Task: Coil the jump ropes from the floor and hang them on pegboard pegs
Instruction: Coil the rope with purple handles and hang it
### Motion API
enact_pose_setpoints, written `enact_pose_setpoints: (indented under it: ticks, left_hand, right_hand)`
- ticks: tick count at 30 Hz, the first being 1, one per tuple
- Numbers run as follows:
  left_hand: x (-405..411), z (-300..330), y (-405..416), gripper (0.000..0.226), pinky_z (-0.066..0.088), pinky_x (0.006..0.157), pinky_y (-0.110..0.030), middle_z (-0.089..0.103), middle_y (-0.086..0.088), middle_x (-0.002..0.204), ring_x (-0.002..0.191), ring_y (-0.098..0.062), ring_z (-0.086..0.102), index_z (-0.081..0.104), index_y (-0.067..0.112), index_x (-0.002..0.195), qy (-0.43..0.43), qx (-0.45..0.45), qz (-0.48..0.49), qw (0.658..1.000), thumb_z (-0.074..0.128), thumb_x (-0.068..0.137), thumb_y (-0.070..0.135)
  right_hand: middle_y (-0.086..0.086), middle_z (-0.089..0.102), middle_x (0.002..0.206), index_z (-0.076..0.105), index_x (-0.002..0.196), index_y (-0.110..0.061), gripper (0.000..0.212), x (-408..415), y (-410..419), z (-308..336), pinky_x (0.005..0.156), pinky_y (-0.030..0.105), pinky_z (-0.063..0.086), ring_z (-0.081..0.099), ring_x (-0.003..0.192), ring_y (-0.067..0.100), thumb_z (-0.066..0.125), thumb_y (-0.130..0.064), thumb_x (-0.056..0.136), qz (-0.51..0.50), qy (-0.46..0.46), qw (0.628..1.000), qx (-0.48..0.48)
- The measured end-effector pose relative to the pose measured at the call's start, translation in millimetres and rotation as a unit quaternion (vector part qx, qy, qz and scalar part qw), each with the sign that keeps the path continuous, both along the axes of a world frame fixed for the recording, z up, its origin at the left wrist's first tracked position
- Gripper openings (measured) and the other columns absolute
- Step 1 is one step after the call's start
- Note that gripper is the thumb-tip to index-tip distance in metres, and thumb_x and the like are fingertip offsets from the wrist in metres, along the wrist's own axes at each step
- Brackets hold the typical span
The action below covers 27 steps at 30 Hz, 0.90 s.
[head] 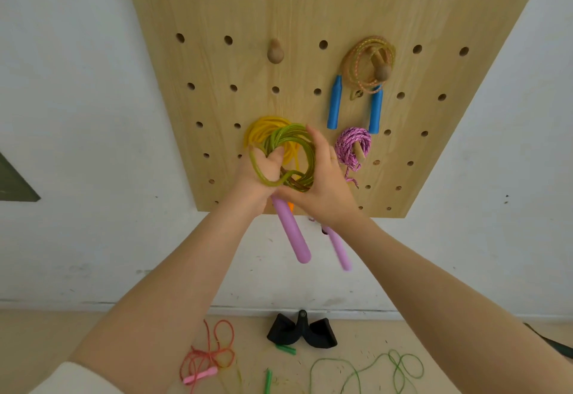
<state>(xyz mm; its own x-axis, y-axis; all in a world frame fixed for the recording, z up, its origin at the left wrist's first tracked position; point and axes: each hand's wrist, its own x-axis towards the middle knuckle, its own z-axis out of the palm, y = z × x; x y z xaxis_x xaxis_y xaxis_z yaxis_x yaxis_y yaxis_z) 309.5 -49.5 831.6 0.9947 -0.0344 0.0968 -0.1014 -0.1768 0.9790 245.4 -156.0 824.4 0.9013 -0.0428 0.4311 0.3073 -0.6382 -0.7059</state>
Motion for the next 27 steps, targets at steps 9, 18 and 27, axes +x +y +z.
enact_pose_setpoints:
  ticks: [9,18,27]
  left_hand:
    - [0.7,0.8,11.0,0.022,0.055,0.072,-0.038,0.067,-0.003,0.076,0.072,-0.02,0.066,0.06,0.012,0.1,-0.03,0.022,-0.068,0.997,0.055,0.089,0.031]
    - [10.6,17.2,51.4,0.021,0.05,0.051,-0.02,0.061,0.004,0.057,0.049,-0.007,0.057,0.063,0.014,0.074,0.017,-0.181,-0.297,0.938,0.055,0.086,-0.002]
    - [41.6,26.5,63.4,0.006,0.055,0.068,-0.026,0.069,0.004,0.067,0.061,-0.007,0.064,0.054,0.008,0.095,0.032,-0.243,-0.232,0.941,0.049,0.092,0.006]
  right_hand:
    - [0.001,0.059,0.109,0.034,0.138,-0.018,0.047,19.7,-1.1,21.0,0.083,0.025,0.043,0.055,0.099,0.016,0.043,-0.029,0.093,-0.078,0.042,0.986,0.139]
    - [0.006,0.055,0.068,0.055,0.09,-0.004,0.033,17.6,-24.6,46.1,0.063,0.031,0.055,0.059,0.066,0.021,0.038,0.0,0.062,0.153,0.291,0.833,0.445]
    - [0.004,0.05,0.073,0.06,0.084,-0.004,0.051,30.6,12.5,68.4,0.074,0.029,0.047,0.051,0.066,0.015,0.03,0.016,0.048,0.273,0.207,0.792,0.506]
